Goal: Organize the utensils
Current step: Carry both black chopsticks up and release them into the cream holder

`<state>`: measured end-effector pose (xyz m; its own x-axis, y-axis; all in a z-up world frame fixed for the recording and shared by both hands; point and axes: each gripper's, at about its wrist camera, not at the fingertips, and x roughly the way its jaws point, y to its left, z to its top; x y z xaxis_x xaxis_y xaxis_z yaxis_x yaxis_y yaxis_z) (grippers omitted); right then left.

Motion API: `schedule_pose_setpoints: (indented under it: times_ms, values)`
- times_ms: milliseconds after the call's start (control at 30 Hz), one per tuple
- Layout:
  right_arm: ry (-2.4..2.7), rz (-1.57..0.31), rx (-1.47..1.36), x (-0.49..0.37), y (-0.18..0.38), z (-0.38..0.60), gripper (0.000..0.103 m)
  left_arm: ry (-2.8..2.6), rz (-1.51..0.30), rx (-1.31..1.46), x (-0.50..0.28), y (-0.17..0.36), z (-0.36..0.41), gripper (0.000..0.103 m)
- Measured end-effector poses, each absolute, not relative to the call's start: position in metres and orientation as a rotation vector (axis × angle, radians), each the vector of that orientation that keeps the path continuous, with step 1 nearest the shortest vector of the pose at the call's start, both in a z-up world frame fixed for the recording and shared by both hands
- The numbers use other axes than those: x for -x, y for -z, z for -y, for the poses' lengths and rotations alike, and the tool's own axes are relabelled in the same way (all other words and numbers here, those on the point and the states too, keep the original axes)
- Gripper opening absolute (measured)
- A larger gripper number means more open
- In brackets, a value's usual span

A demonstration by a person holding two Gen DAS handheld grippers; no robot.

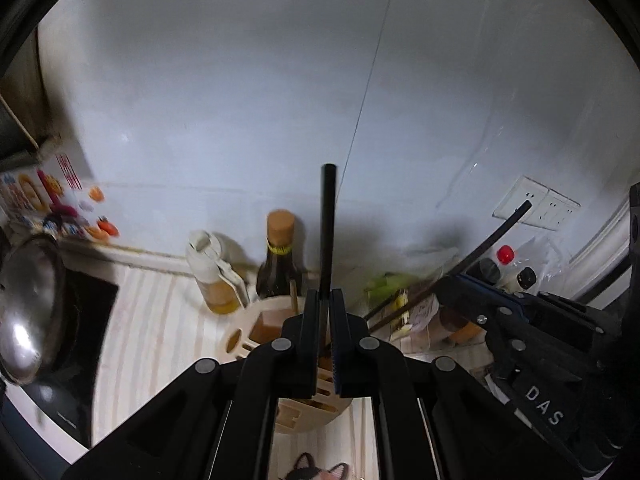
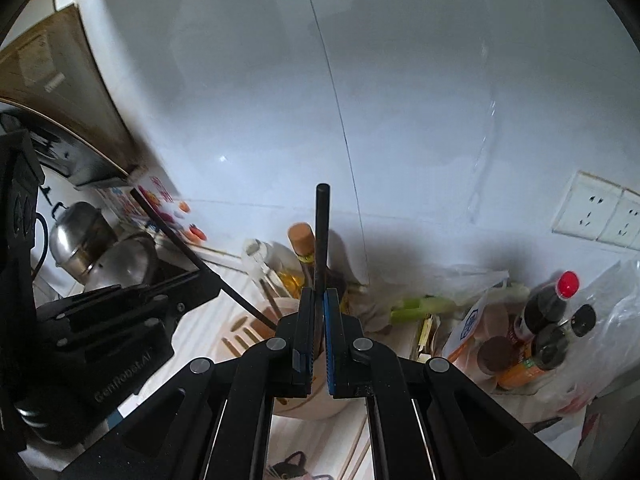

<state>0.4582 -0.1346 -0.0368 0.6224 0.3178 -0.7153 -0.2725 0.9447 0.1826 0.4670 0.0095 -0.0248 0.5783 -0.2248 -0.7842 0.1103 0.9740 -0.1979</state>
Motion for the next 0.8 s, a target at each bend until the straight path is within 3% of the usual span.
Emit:
schedule_pose_setpoints:
  times_ms: [200, 233, 267, 333, 367, 400, 433, 533, 567, 700, 800]
  values:
    - [-0.353, -0.923, -0.088, -0.476, 0.053, 0.135, 0.009, 0.171, -0.993, 0.166, -0.467, 0.027, -0.009, 0.008]
    - [-0.350, -0.928, -0.100, -0.477, 0.053, 0.138, 0.022, 0.152, -0.977, 0.166, -0.465, 0.024, -0.013, 0.009]
    - [-0.343, -0.928, -0.116, -0.477, 0.053, 0.142, 0.039, 0.132, -0.970, 0.162, -0.463, 0.021, -0.016, 0.016]
    - [-0.330, -0.913, -0.147, -0.473, 0.051, 0.155, 0.044, 0.095, -0.946, 0.159, -0.460, 0.015, -0.023, 0.047]
    - [-0.321, -0.908, -0.158, -0.469, 0.049, 0.161, 0.044, 0.076, -0.929, 0.159, -0.457, 0.013, -0.027, 0.072]
    - [-0.316, -0.906, -0.169, -0.465, 0.048, 0.168, 0.045, 0.047, -0.900, 0.160, -0.450, 0.010, -0.031, 0.079]
    - [-0.302, -0.901, -0.183, -0.460, 0.047, 0.176, 0.048, 0.033, -0.882, 0.160, -0.445, 0.009, -0.033, 0.079]
    - [-0.244, -0.886, -0.207, -0.441, 0.050, 0.202, 0.064, -0.002, -0.852, 0.172, -0.427, 0.015, -0.037, 0.088]
    - [-0.218, -0.885, -0.209, -0.433, 0.053, 0.212, 0.070, -0.006, -0.841, 0.171, -0.419, 0.019, -0.036, 0.102]
    - [-0.145, -0.896, -0.244, -0.410, 0.071, 0.245, 0.073, -0.018, -0.856, 0.114, -0.396, 0.042, -0.020, 0.103]
    - [-0.088, -0.894, -0.276, -0.390, 0.096, 0.271, 0.088, -0.007, -0.885, 0.089, -0.385, 0.067, -0.002, 0.103]
